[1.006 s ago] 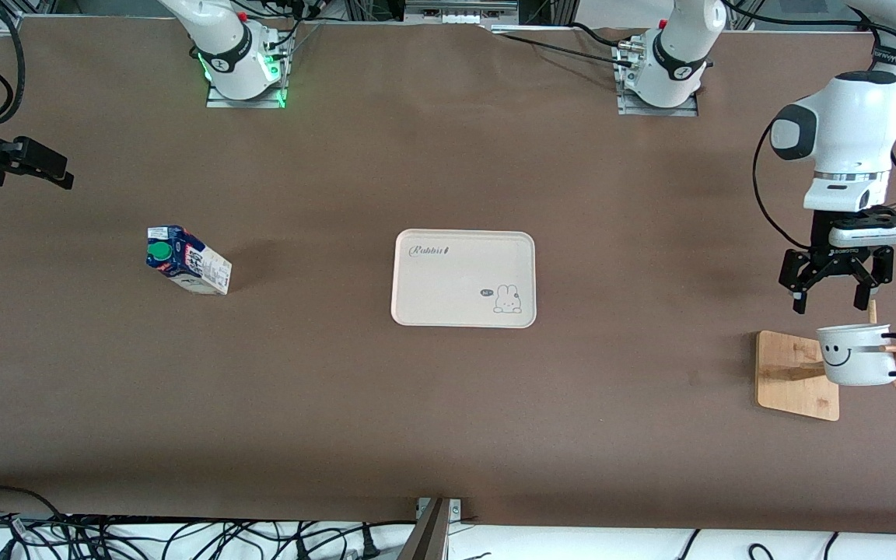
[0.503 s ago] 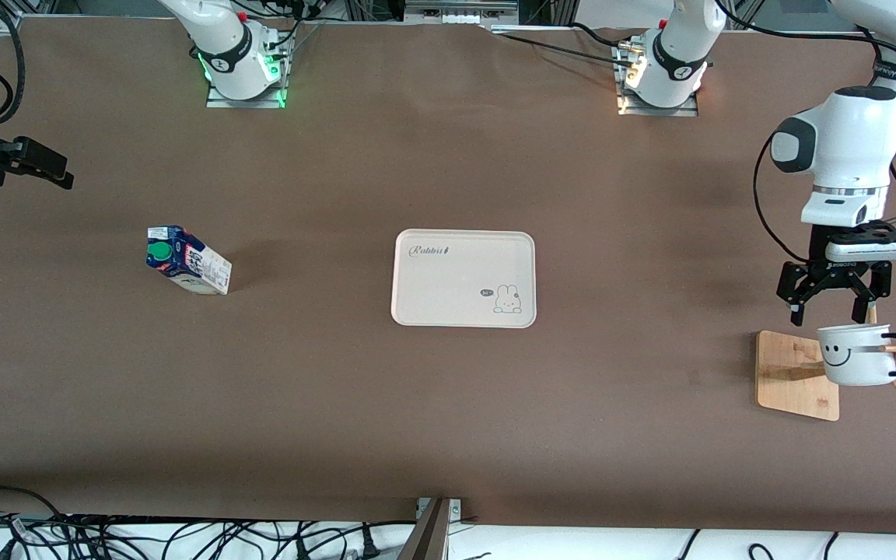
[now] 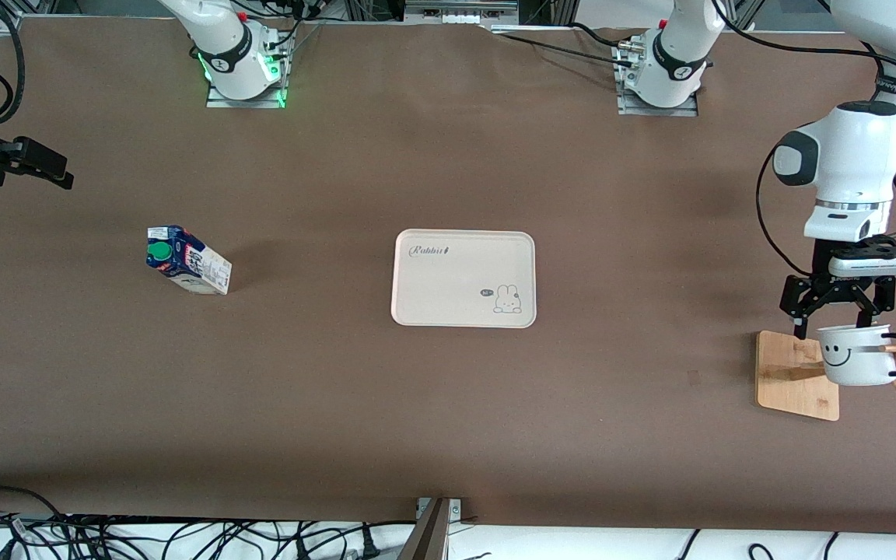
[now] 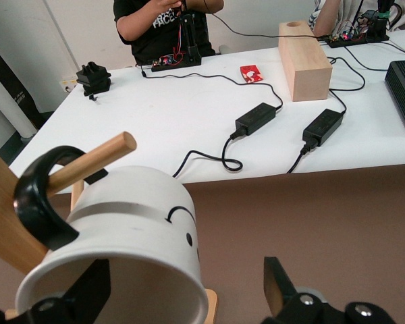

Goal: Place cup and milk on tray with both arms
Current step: 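Lower the left gripper over the white mug's rim, then close the left gripper on the white mug's rim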

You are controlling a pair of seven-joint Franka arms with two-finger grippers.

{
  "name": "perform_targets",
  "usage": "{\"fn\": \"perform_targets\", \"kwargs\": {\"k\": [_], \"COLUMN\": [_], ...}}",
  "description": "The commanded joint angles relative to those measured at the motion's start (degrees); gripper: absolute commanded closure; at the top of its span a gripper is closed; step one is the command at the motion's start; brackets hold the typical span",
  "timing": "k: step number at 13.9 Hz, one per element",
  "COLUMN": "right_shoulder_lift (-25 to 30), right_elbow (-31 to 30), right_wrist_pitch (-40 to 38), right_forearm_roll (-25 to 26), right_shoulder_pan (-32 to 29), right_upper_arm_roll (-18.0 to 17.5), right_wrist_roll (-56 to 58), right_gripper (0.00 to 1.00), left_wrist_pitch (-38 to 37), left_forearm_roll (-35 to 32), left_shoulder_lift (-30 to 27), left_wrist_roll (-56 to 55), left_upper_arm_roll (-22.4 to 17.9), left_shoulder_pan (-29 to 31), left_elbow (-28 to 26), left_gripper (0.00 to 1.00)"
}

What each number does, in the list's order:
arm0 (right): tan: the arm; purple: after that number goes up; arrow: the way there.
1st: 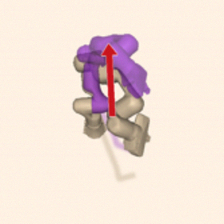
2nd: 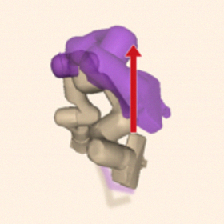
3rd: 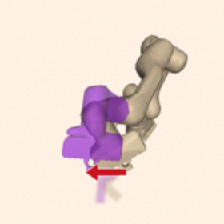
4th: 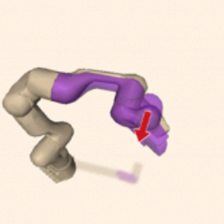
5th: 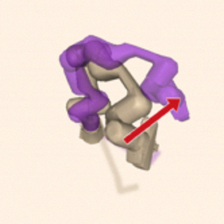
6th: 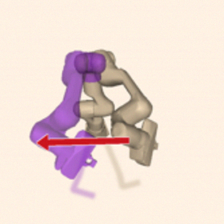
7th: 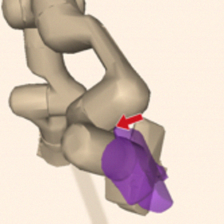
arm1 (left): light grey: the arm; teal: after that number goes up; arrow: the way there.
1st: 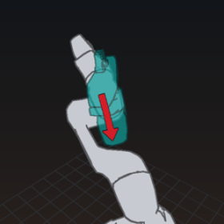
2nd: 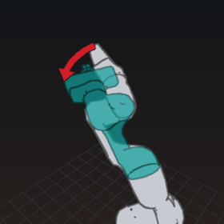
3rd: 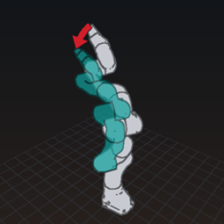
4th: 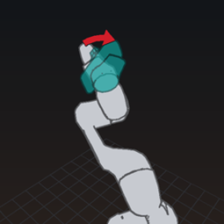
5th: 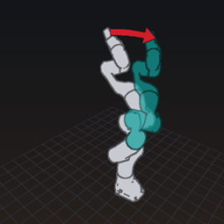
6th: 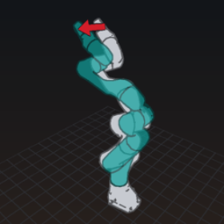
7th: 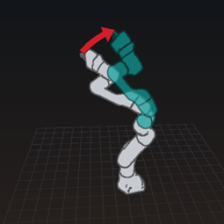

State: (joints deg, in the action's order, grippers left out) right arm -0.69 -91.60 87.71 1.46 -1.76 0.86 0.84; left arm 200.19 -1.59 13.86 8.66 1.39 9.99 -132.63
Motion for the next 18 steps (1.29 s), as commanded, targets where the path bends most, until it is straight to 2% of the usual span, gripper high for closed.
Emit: {"fn": "perform_targets", "kwargs": {"k": [1, 8, 9, 11, 12, 14, 18], "right_shoulder_lift": [-0.28, -0.28, -0.28, -0.28, -0.28, -0.28, -0.28], "right_elbow": [1.07, 1.07, 1.07, 1.07, 1.07, 1.07, 1.07], "right_wrist_pitch": [-1.05, -1.05, -1.05, -1.05, -1.05, -1.05, -1.05], "right_forearm_roll": [0.03, 0.03, 0.12, 0.12, 0.12, 0.03, 0.12], "right_shoulder_pan": [-0.70, -0.70, -0.70, -0.70, -0.70, -0.70, -0.70], "right_upper_arm_roll": [-0.51, -0.51, -0.51, -0.51, -0.51, -0.51, -0.51], "right_wrist_roll": [-0.49, -0.49, -0.49, -0.49, -0.49, -0.49, -0.49], "right_gripper": [0.00, 0.00, 0.00, 0.00, 0.00, 0.00, 0.00], "left_wrist_pitch": [0.47, 0.47, 0.47, 0.47, 0.47, 0.47, 0.47], "left_forearm_roll": [-1.40, -1.57, -1.75, -3.67, -4.64, -5.00, -5.00], "left_shoulder_lift": [1.87, 2.31, 2.31, 2.23, 2.23, 1.97, 1.52], "left_wrist_roll": [0.66, 0.83, 0.83, 0.83, 0.83, 0.75, 0.31], "left_upper_arm_roll": [0.02, 0.02, 0.02, -0.07, -0.07, 0.02, 0.02], "left_shoulder_pan": [0.47, 0.47, 0.47, 0.81, 1.43, 1.78, 2.05], "left_elbow": [2.46, 4.14, 4.14, 4.14, 4.14, 4.14, 3.70], "left_gripper": [0.00, 0.00, 0.08, 0.14, 0.20, 0.43, 0.82]}}
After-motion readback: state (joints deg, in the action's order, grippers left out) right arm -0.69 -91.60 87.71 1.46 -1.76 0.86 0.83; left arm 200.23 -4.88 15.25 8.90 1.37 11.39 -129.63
